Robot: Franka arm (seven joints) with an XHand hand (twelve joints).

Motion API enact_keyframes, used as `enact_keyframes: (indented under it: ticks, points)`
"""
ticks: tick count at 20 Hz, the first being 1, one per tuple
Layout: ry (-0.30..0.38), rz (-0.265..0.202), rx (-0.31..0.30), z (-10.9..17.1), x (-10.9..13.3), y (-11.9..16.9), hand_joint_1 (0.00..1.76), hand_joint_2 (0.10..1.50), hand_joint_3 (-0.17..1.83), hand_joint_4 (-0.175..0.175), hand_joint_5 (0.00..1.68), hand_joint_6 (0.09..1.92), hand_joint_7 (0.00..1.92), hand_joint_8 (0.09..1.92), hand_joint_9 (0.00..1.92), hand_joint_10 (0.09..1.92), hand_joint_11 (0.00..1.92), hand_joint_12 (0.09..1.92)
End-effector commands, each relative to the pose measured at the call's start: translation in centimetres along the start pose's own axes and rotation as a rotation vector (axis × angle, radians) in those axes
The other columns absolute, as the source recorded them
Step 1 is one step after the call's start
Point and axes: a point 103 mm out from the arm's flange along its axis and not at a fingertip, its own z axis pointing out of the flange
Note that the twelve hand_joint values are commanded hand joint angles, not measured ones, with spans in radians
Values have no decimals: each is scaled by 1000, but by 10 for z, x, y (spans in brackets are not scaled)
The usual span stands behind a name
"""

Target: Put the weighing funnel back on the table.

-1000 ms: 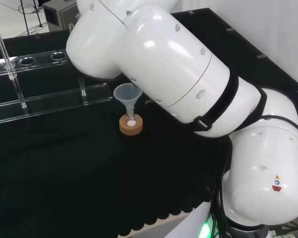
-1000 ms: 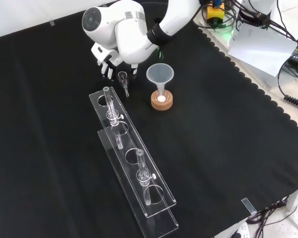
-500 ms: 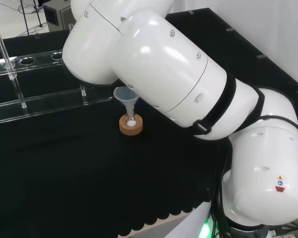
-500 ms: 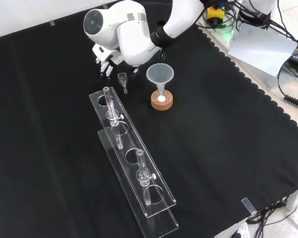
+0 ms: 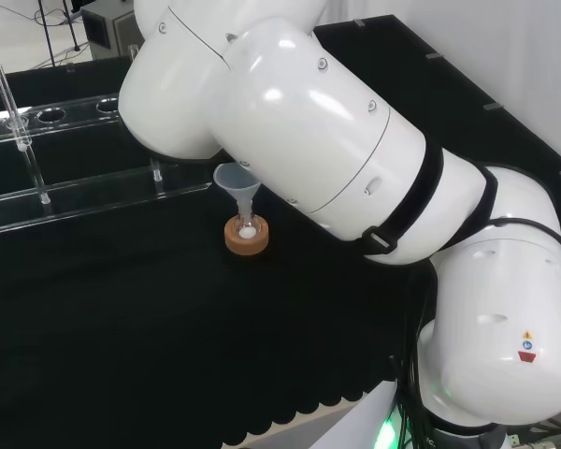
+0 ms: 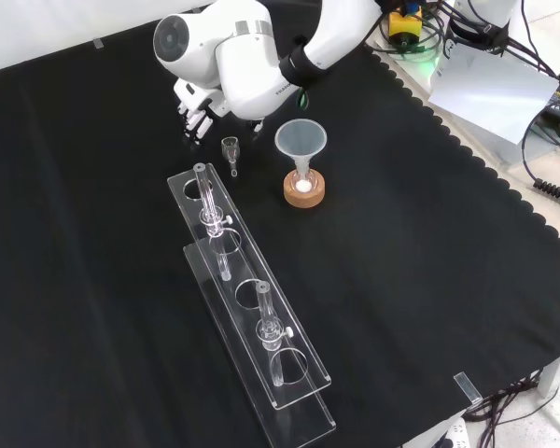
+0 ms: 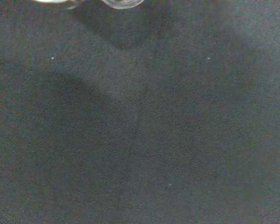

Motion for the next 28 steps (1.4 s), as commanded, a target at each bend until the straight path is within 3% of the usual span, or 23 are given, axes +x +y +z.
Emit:
enact_keyframes:
  ticks: [1,10,15,19,28]
  points:
    - [19,15,-38,-18,-14,-21,745,668,540,-60,273,176,71,684,356,677,155,1374]
    - [63,35,-76,-46,-26,-64,730,669,536,-59,291,129,165,693,406,678,148,1384]
    - [95,42,-122,-62,-23,-94,725,674,535,-58,325,102,216,683,470,665,177,1381]
    - [121,41,-146,-69,-20,-116,717,684,541,-61,364,87,304,675,642,619,316,1341]
    - [137,40,-181,-81,-7,-160,706,692,540,-60,382,87,341,679,659,603,355,1333]
